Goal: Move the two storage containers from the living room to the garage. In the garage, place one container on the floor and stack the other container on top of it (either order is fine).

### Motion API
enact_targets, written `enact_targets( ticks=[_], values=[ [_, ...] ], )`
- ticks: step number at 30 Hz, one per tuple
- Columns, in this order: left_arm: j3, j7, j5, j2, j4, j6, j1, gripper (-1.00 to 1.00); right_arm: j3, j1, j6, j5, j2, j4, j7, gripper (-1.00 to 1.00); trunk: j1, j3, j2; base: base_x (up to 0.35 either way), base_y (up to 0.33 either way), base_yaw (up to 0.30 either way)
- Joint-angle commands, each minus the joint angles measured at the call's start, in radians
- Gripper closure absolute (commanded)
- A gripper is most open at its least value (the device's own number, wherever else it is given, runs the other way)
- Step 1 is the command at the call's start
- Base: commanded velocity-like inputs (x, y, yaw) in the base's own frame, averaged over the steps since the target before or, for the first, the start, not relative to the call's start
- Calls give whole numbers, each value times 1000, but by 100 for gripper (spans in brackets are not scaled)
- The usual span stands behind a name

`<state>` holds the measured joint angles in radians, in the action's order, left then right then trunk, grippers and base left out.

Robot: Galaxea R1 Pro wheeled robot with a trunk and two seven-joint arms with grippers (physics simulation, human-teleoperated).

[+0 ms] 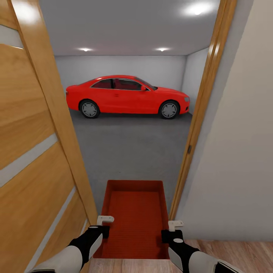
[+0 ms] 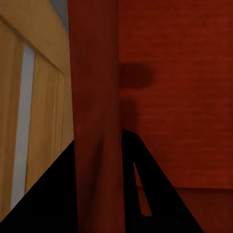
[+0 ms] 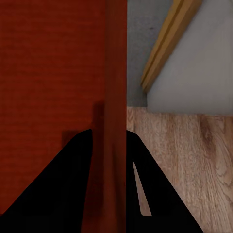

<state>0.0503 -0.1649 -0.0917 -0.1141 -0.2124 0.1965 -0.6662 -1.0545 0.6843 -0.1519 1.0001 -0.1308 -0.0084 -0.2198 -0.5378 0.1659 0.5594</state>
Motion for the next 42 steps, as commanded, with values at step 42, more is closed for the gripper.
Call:
enact_targets(
  ticks=[42],
  values=[
    [-33,2,17,-1,4,4,0,100,0,1,-6,9,0,1,-26,100,0,2,2,0,17,0]
  ],
)
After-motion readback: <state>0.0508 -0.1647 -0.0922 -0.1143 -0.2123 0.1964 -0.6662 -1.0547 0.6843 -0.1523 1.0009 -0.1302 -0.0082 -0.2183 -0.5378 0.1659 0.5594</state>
